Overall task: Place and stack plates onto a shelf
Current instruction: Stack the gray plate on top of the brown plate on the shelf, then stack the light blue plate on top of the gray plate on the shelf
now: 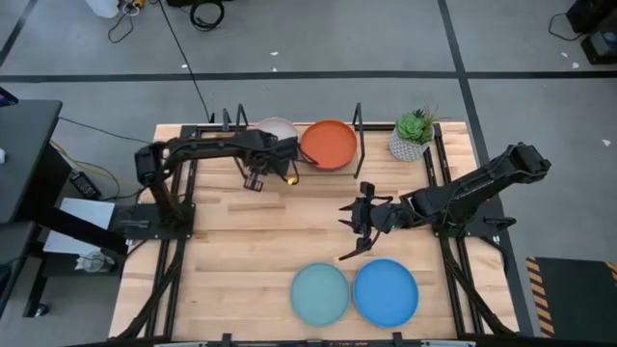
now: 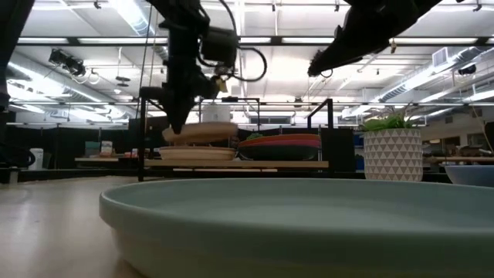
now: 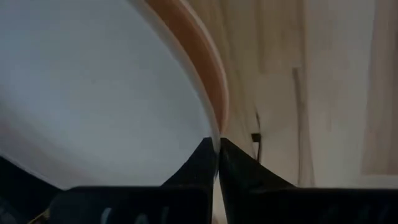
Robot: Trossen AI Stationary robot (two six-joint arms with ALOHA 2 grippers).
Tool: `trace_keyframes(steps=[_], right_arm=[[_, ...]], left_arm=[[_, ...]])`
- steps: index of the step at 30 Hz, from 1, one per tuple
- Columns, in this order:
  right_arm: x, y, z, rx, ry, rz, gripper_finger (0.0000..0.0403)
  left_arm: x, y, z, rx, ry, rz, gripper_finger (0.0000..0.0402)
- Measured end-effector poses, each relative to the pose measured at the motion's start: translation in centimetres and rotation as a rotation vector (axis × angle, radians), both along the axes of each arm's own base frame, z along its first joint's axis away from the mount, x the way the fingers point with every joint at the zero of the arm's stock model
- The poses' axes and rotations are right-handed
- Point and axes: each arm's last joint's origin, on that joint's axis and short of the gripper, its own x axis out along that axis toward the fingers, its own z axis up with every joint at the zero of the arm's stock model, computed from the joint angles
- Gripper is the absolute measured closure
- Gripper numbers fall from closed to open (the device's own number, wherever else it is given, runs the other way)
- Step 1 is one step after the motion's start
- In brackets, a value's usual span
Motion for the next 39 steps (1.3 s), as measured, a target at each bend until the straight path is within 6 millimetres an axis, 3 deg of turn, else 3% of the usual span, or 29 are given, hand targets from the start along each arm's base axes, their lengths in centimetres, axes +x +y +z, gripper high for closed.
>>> trace_keyframes(steps=[6, 12, 17, 21, 23, 27, 30, 33, 39], right_arm=[[-0.1, 0.0, -0.1, -0.003, 0.009, -0.001, 0.0255], [-0.1, 0.0, -0.1, -0.003, 0.009, 0.0, 0.0255], [-0.1, 0.0, -0.1, -0.003, 0.009, 0.002, 0.0255], [-0.1, 0.0, -0.1, -0.004, 0.01, 0.002, 0.0255], [-0.1, 0.0, -0.1, -0.009, 0.016, 0.004, 0.0255], [-0.1, 0.0, -0.2, -0.029, 0.031, 0.029, 0.0255], [-0.3, 0.0, -0.4, -0.031, 0.06, 0.055, 0.0255], [-0.6, 0.0, -0.8, -0.031, 0.114, 0.058, 0.0255], [-1.0, -0.2, -1.2, -0.048, 0.168, 0.031, 0.0255]], left_arm=[[0.8, 0.3, -2.1, -0.015, 0.062, -0.013, 0.0384], [1.0, 0.5, -2.4, -0.002, 0.024, 0.065, 0.0323], [0.5, 0.2, -1.6, 0.041, 0.032, 0.103, 0.0281], [0.4, -0.6, -0.2, 0.039, -0.06, 0.132, 0.0275], [0.6, -1.4, 0.3, -0.041, -0.137, 0.158, 0.0276], [2.1, -3.5, 0.6, -0.39, -0.324, 0.154, 0.028], [3.4, -6.1, 0.1, -0.566, -0.418, 0.066, 0.0281], [3.7, -10.1, -1.0, -0.582, -0.389, -0.086, 0.0281], [2.4, -17.6, -3.6, -0.405, -0.293, -0.467, 0.0281]])
